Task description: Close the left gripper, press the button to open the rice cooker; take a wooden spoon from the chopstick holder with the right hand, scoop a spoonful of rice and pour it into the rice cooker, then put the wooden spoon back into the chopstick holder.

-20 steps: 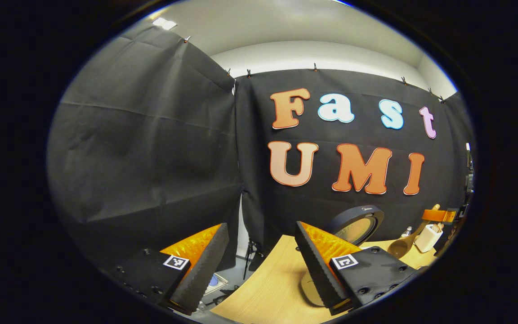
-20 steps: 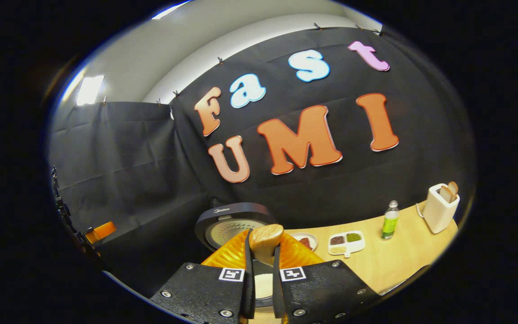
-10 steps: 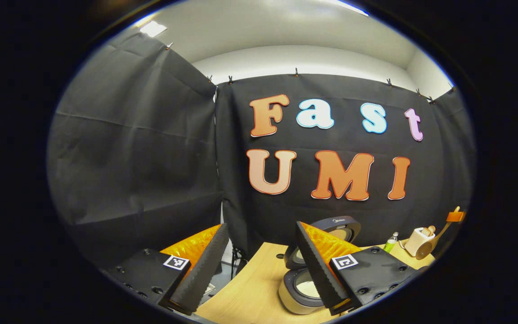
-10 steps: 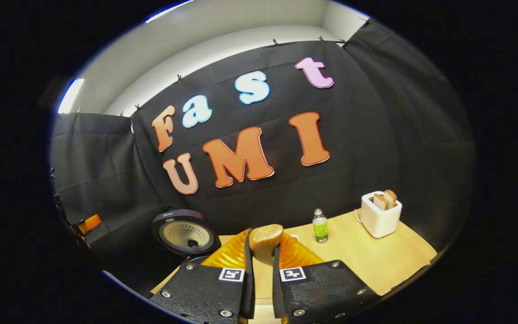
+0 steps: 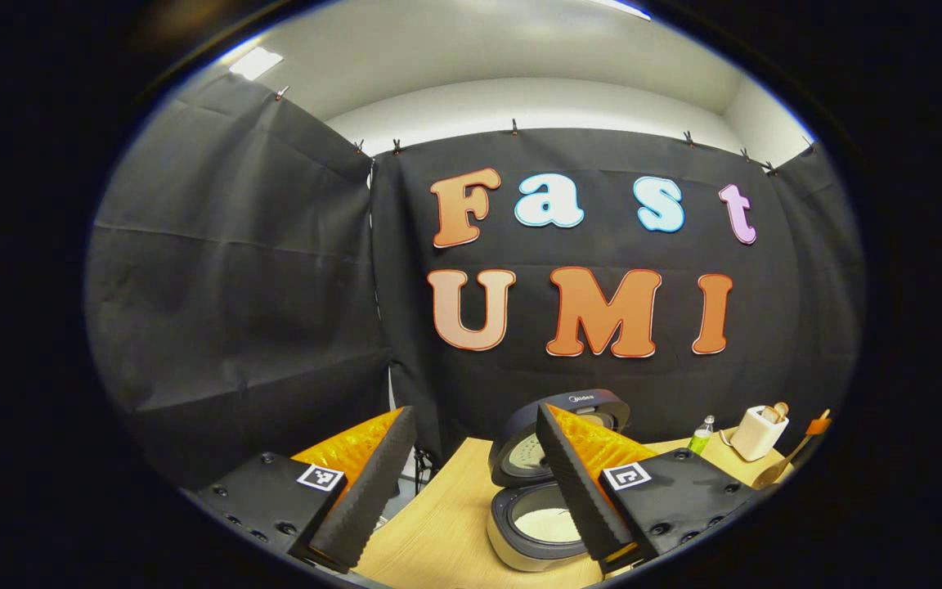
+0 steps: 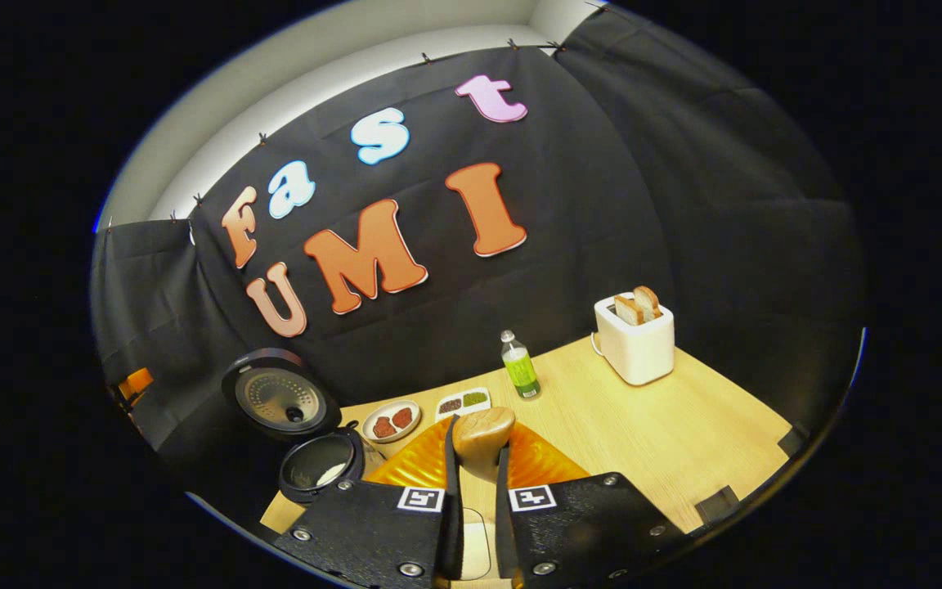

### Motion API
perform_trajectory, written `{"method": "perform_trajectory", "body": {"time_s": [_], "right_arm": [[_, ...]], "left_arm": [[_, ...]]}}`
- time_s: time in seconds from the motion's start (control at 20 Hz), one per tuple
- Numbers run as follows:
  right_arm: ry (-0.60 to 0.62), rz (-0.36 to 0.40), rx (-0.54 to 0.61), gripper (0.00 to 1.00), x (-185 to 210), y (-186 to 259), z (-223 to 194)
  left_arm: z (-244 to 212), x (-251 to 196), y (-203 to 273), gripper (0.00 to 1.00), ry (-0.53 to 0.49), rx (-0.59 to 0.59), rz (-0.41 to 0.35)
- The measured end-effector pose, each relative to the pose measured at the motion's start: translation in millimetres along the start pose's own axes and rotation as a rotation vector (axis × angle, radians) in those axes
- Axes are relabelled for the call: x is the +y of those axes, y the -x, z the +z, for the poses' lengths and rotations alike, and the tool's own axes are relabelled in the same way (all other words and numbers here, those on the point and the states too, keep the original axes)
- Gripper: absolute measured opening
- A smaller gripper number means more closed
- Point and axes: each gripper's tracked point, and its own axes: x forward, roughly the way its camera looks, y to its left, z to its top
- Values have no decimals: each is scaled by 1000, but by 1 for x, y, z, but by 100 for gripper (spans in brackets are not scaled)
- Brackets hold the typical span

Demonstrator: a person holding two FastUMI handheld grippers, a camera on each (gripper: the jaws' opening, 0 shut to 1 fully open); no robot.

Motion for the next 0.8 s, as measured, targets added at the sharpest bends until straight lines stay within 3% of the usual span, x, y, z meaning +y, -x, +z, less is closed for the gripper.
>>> {"method": "perform_trajectory", "body": {"time_s": [0.15,0.2,0.45,0.8], "right_arm": [[-35,-5,55,10,-17,-15,-32],[-43,-12,70,15,-23,-20,-42],[-83,-15,134,15,-42,-43,-83],[-139,-6,169,18,-60,-52,-93]], "left_arm": [[-4,0,4,100,6,12,18],[-4,1,7,100,2,16,24],[0,10,19,100,-27,14,56],[-5,14,26,100,-27,28,83]]}}
